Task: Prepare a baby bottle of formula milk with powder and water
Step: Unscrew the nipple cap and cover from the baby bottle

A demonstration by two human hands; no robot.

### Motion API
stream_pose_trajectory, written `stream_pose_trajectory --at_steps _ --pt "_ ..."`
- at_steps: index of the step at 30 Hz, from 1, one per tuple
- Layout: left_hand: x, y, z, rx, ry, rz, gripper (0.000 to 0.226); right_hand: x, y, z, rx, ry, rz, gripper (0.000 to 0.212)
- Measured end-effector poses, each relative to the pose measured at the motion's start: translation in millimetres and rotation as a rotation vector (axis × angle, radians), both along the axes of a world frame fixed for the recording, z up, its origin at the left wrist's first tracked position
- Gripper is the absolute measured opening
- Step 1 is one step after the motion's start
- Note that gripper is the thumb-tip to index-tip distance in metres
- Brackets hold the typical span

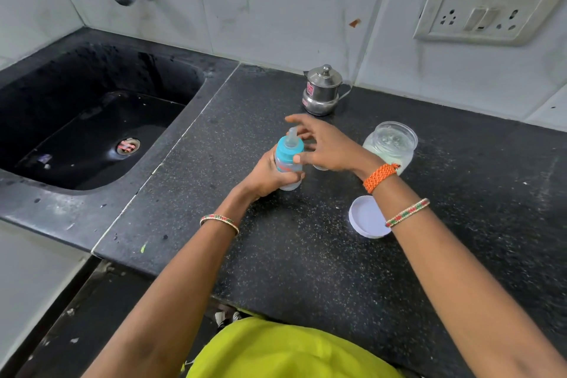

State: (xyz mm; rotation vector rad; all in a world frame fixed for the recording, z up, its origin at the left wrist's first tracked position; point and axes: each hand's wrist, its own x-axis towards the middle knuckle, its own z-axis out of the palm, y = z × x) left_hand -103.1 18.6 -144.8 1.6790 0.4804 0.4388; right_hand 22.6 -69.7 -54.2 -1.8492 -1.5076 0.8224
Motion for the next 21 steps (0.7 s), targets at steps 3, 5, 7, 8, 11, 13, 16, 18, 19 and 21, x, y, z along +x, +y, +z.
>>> stream_pose_trajectory --at_steps 3,5,7,8,11,13,16,18,19,21 --pt "-1 -2 2 0.011 -0.005 -0.008 0.048 -13 -8 -10 0.107 0.038 -0.216 0.069" --pt "-2 -1 3 0.016 -0.005 -0.02 0.043 -27 -12 -21 0.211 -0.03 -0.336 0.061" --pt "-4 -1 5 0.007 0.003 -0.039 0.04 -36 -14 -28 0.291 -0.088 -0.411 0.05" --pt "-5 -2 6 0.001 0.008 -0.047 0.041 -38 -13 -28 0.31 -0.098 -0.444 0.045" --pt "-5 -3 5 -0.013 0.009 -0.035 0.042 -40 -15 -28 0.338 -0.052 -0.461 0.039" --pt "-4 -4 4 -0.006 -0.006 -0.014 0.044 -36 -17 -27 0.339 -0.003 -0.41 0.039" --pt "-4 -2 2 0.01 -0.015 -0.004 0.047 -28 -19 -20 0.271 0.037 -0.272 0.046" --pt "-4 -2 1 0.006 -0.013 0.003 0.048 -28 -18 -16 0.238 0.068 -0.23 0.049" --pt "-4 -3 1 0.001 -0.018 0.003 0.047 -31 -18 -16 0.247 0.072 -0.233 0.049" --pt "-4 -5 2 0.008 -0.032 0.004 0.046 -39 -17 -19 0.303 0.062 -0.3 0.044"
